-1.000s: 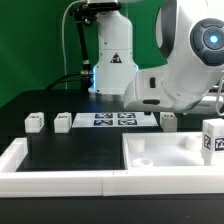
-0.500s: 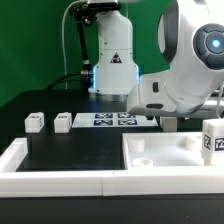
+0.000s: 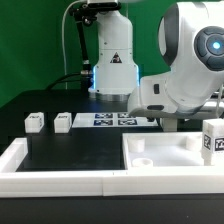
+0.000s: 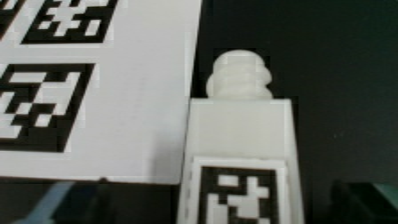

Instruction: Assemble square table

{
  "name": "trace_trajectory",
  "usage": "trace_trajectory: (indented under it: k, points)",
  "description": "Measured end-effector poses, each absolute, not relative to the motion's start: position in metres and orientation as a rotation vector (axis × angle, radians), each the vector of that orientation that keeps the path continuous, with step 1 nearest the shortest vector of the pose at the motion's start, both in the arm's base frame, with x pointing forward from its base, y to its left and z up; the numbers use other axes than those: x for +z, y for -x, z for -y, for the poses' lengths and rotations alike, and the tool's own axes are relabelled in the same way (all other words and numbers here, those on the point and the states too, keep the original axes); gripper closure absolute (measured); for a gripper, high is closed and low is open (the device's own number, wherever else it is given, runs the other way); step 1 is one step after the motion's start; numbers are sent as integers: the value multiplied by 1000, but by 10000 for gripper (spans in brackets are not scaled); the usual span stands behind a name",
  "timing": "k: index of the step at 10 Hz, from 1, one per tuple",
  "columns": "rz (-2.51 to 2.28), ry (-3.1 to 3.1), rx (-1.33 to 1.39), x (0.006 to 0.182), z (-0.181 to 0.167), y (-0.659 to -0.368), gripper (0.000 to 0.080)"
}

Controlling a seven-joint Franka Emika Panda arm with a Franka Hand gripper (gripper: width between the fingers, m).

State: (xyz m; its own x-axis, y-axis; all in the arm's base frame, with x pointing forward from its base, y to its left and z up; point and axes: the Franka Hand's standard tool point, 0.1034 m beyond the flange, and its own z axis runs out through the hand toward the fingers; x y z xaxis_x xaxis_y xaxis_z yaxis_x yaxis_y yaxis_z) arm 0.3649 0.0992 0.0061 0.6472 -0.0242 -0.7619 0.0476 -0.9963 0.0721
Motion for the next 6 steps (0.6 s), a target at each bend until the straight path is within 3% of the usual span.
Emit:
trace_trajectory:
  k: [1, 2, 3, 6]
  points:
    - [-14, -2772, -1284, 6, -99, -365, 347]
    - [-9, -2771, -1283, 6, -99, -365, 347]
    - [-7, -2771, -1284, 6, -98, -365, 516]
    - [-4, -2772, -1284, 6, -98, -365, 515]
